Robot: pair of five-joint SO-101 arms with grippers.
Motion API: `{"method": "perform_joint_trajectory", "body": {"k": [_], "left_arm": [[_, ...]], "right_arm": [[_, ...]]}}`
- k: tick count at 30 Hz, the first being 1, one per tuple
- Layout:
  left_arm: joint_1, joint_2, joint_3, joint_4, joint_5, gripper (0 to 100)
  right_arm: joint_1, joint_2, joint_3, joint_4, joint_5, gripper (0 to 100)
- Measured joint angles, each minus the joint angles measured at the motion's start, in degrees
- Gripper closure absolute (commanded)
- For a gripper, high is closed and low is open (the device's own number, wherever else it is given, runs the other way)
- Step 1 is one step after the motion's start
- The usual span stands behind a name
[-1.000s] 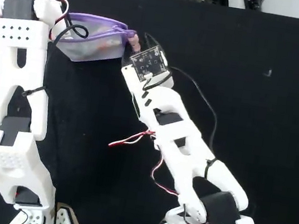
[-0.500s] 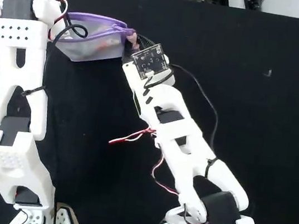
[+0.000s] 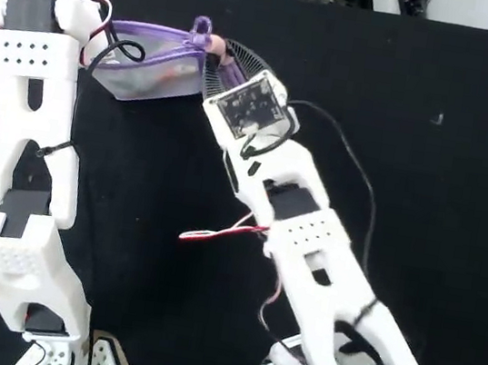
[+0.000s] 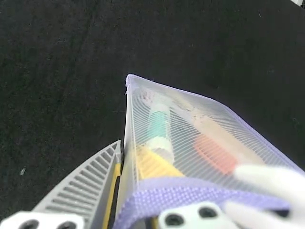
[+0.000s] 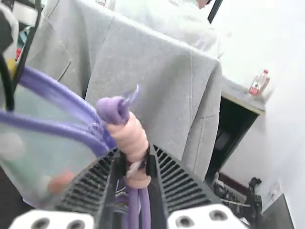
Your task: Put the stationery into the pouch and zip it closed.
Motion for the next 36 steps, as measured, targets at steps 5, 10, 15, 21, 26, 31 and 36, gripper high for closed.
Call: {"method": "perform_joint_trajectory", "body": {"k": [5, 10, 15, 21, 26, 31, 36], "left_arm": [[0.0, 0.0, 0.0, 0.0, 0.0, 90], [0.0, 0.0, 0.0, 0.0, 0.0, 78], [0.0, 0.0, 0.0, -0.2, 0.0, 77], [0.0, 0.0, -0.1, 0.1, 0.0, 77], [-0.5, -0.1, -2.5, 5.3, 0.0, 77], [-2.5, -0.1, -3.3, 5.8, 0.0, 77], [-2.6, -0.2, -2.5, 4.6, 0.0, 77]], "right_arm": [[-0.1, -3.3, -10.6, 20.0, 0.1, 98.7], [-0.1, -3.3, -20.7, 34.5, 0.1, 98.7], [-0.1, -4.1, -27.3, 36.6, 0.1, 98.7], [0.0, -4.7, -30.2, 40.1, 0.0, 98.7], [0.0, -1.6, -32.4, 40.6, 0.0, 98.1], [0.1, -0.1, -32.4, 44.0, -2.4, 84.3], [0.1, -0.1, -30.7, 44.5, -4.1, 79.1]]}}
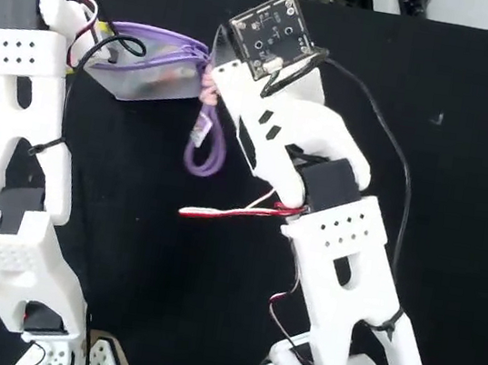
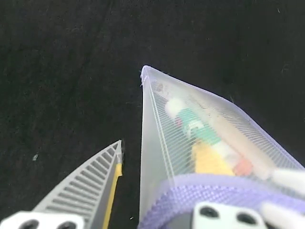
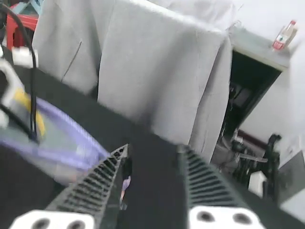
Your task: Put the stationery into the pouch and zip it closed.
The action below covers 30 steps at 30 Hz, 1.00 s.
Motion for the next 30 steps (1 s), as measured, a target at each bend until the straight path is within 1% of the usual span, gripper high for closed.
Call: {"method": "perform_joint_trajectory", "body": {"k": [5, 6, 10, 12, 16, 18, 24, 30], "left_arm": [[0.0, -0.1, 0.4, -1.0, 0.0, 77], [0.0, -0.1, 0.4, -1.0, 0.0, 77], [0.0, -0.1, 0.4, -1.0, 0.0, 77], [0.0, -0.1, 0.4, -1.0, 0.0, 77], [0.0, -0.1, 0.4, -1.0, 0.0, 77], [0.0, -0.1, 0.4, -1.0, 0.0, 77], [0.0, -0.1, 0.4, -1.0, 0.0, 77], [0.0, -0.1, 0.4, -1.0, 0.0, 77]], "right_arm": [[0.0, 0.0, 7.5, -1.1, -0.4, 78.7], [0.0, 0.0, 9.4, -2.6, -1.0, 78.6], [0.0, 0.0, 17.1, -11.3, -7.2, 78.6], [0.0, 0.0, 21.0, -15.5, -8.8, 78.6], [0.0, 0.0, 24.5, -20.8, -8.4, 78.6], [-0.1, 0.3, 24.6, -21.5, -8.3, 78.6], [-3.4, 0.4, 25.4, -23.6, -8.2, 78.6], [-3.6, 4.1, 27.8, -31.4, -8.2, 78.6]]}}
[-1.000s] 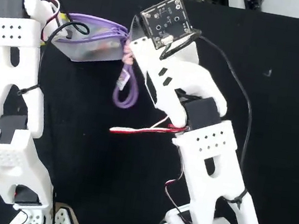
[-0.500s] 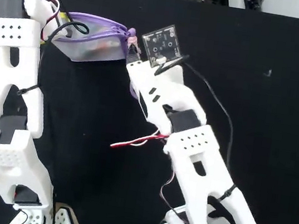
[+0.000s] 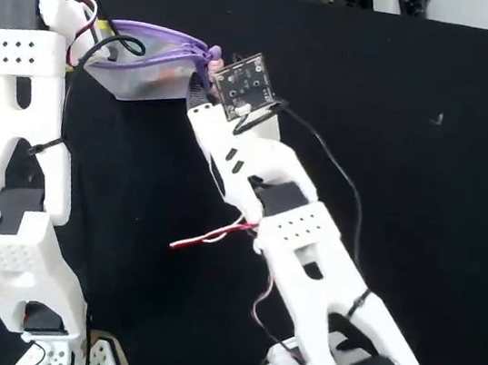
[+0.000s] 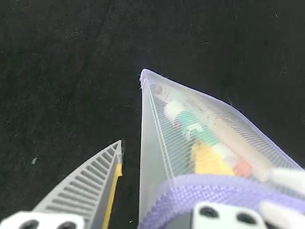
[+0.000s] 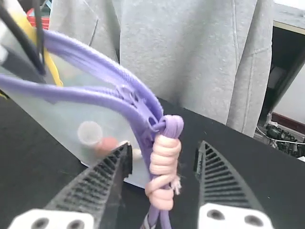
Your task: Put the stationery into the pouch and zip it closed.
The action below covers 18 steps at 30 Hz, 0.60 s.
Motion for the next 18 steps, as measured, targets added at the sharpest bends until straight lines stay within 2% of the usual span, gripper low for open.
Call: {"method": "perform_joint_trajectory", "body": {"k": [13, 18], "left_arm": [[0.0, 0.0, 0.0, 0.0, 0.0, 77], [0.0, 0.0, 0.0, 0.0, 0.0, 77]], "right_arm": [[0.5, 4.8, -0.1, -3.7, 0.0, 79.0], [0.5, 4.8, -0.1, -4.1, 3.7, 79.0]]}}
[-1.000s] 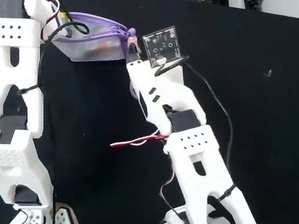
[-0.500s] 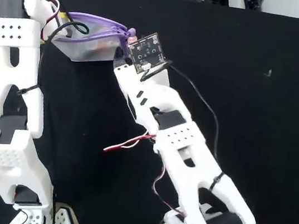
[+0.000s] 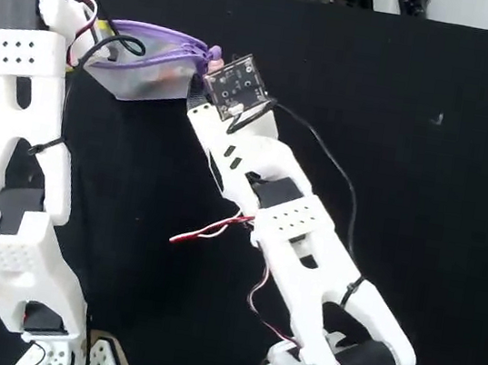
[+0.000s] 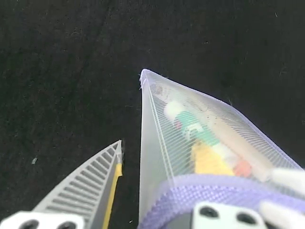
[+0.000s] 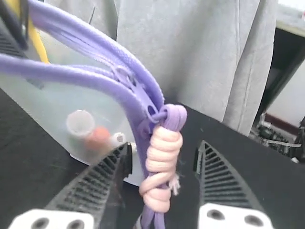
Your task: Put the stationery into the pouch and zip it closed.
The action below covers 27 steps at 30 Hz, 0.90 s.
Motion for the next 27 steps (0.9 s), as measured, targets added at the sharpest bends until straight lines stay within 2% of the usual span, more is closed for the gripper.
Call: {"method": "perform_joint_trajectory", "body": {"k": [20, 27], "left_arm": [[0.0, 0.0, 0.0, 0.0, 0.0, 77], [0.0, 0.0, 0.0, 0.0, 0.0, 77]], "right_arm": [[0.0, 0.0, 0.0, 0.0, 1.2, 79.2], [0.0, 0.0, 0.0, 0.0, 1.2, 94.6]]}}
